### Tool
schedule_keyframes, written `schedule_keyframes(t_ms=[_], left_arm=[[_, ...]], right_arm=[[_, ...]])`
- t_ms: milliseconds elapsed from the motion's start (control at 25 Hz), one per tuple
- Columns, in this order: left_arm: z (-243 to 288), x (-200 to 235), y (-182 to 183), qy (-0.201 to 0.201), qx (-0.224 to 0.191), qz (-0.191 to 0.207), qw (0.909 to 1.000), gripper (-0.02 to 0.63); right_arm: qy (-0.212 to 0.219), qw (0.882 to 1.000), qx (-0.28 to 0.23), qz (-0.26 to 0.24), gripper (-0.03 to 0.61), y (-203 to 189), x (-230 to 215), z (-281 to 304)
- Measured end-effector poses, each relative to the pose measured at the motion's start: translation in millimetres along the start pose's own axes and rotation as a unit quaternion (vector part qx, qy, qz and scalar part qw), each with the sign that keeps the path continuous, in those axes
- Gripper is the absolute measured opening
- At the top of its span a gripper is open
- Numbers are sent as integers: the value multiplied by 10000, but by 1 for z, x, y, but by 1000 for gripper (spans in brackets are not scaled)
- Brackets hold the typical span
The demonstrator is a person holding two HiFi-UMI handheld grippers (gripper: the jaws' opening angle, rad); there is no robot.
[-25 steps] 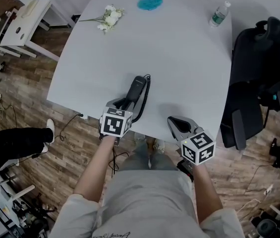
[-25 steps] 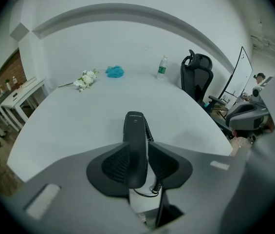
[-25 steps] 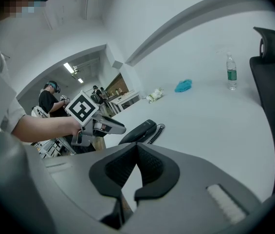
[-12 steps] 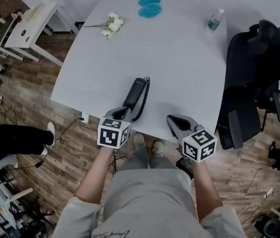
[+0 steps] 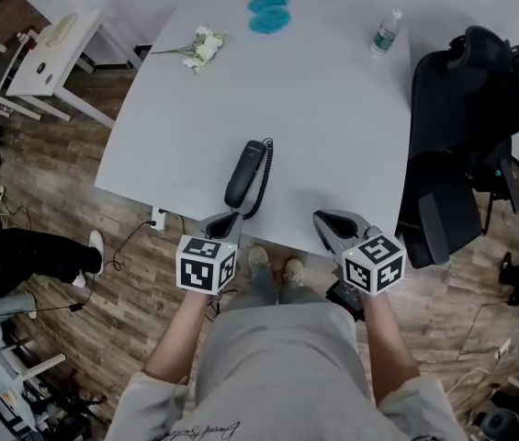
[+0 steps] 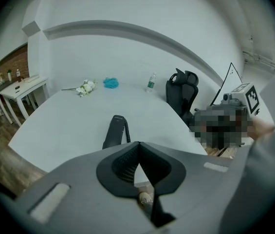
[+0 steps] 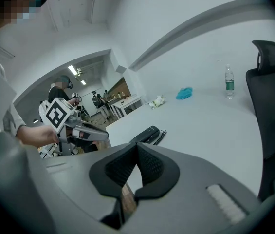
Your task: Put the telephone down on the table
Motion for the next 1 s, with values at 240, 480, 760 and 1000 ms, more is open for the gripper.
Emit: schedule_keyframes(t_ms=[240, 480, 760, 1000], left_arm=[[-20, -13, -3, -88, -142, 50, 9998, 15], [-31, -21, -5, -465, -247, 21, 9986, 15], [-29, -25, -5, -465, -315, 128, 9983, 15], [-30, -22, -6, -355, -311, 74, 9989, 15]], right_arm=[[-18, 10000, 19, -5, 6, -3, 2, -7], [-10, 10000, -3, -29, 6, -5, 10, -15], [12, 9998, 140, -142, 5, -6, 16, -15], [26, 9998, 111, -144, 5, -5, 15, -14]])
Point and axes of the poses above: the fingertips, and each gripper's own axes: z forward along the fingers, x to its left, y out of its top, the point moved 9 cm from there along -z, backward along the fingers, and after that the axes turned 6 degrees about y, right-handed, at the moved point
